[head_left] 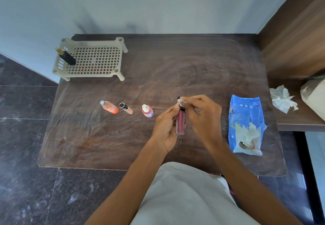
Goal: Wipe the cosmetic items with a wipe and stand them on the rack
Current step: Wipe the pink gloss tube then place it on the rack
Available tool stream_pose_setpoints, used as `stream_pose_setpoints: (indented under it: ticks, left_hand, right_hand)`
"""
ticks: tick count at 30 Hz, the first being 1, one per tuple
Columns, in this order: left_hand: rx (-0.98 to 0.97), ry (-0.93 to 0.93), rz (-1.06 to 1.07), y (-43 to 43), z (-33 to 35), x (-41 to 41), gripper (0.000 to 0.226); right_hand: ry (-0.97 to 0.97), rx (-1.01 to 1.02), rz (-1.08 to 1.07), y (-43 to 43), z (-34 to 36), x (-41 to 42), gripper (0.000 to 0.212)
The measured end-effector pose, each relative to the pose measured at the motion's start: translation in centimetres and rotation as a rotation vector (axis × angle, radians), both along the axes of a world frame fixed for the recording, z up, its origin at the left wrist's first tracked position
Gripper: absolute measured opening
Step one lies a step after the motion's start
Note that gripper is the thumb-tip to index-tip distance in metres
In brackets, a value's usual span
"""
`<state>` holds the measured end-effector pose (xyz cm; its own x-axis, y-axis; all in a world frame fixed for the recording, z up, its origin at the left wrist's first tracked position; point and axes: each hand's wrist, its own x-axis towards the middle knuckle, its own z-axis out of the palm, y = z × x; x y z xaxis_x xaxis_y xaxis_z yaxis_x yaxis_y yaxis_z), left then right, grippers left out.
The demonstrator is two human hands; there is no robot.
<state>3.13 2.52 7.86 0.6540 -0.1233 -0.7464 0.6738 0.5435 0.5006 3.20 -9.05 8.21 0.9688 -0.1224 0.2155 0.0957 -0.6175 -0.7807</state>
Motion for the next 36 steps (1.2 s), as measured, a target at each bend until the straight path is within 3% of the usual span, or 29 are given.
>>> stream_pose_setpoints:
  ticks: [5,16,22,25,29,33,36]
  left_hand:
    - [0.004,0.046,0.043,0.1,-0.2,0.1,0.011]
    - [-0.048,0.063,0.152,1.1,-0.7,0.5,0.011]
    - [-0.116,-0.010,0.070,1.0,-0.7,0.6,0.020]
    - [-0.132,-0.004,0.052,1.2,-0.7,0.8,0.037]
    - [-0.144,-0.016,0.115,1.2,-0.7,0.9,0.022]
    - [-0.128,-0.029,0.114,0.7,-0.9,0.7,0.024]
    - [-0.147,-0.003,0.108,0.4,-0.8,0.2,0.024]
  right_hand:
    - [0.028,0.016,-0.016,0.1,-0.2,1.9,0.016]
    - [0.145,0.114,0.045,1.0,-0.6,-5.7,0.018]
    - [0.142,0.137,0.000,0.7,-0.6,-6.1,0.018]
    - [0.132,0.116,-0.003,0.6,-0.5,-6.0,0.019]
    - [0.050,0.047,0.015,0.8,-0.4,-6.0,0.019]
    - [-0.050,-0.131,0.102,1.0,-1.0,-5.9,0.023]
    - [-0.075,-0.150,0.090,0.9,-1.3,-4.8,0.023]
